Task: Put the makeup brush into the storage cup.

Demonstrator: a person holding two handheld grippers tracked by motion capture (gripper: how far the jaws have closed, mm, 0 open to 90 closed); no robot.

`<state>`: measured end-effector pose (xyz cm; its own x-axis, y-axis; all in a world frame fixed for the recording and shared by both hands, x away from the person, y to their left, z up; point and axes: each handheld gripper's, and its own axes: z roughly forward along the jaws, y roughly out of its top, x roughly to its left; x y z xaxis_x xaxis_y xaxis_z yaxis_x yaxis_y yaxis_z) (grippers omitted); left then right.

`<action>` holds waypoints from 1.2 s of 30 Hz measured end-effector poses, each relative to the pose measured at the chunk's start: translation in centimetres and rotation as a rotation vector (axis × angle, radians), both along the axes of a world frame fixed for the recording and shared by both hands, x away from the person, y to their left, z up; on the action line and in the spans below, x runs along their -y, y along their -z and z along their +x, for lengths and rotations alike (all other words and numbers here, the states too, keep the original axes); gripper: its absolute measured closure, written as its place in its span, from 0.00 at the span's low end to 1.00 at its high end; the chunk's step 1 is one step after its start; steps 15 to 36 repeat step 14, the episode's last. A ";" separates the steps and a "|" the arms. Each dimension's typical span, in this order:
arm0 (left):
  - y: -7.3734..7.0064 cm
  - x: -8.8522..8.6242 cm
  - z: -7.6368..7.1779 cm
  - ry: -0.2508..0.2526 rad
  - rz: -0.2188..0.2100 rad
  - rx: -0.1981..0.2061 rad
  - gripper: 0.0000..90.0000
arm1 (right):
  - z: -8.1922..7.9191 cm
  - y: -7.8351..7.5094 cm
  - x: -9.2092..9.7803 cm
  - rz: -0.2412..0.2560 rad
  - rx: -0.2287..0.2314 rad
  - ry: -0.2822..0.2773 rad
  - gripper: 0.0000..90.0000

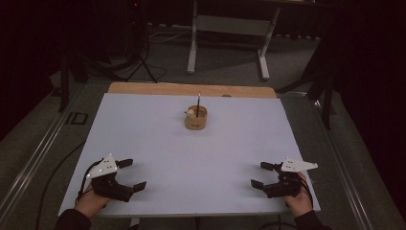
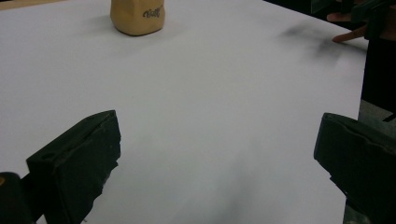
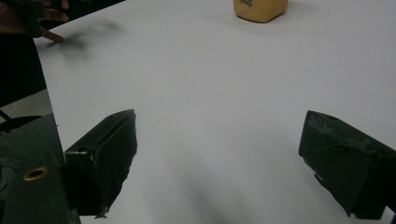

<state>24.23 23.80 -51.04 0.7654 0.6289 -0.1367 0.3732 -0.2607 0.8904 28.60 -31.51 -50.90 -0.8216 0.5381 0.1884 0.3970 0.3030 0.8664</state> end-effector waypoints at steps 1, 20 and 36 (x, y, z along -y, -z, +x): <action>0.0 0.0 0.0 -0.001 0.002 0.003 0.01 | 0.0 0.0 0.0 -0.001 0.000 0.001 0.13; 0.2 0.0 0.0 0.001 0.010 0.004 0.01 | 0.0 0.3 0.1 -0.010 -0.002 0.005 0.13; 0.2 0.0 0.0 0.001 0.010 0.004 0.01 | 0.0 0.3 0.1 -0.010 -0.002 0.005 0.13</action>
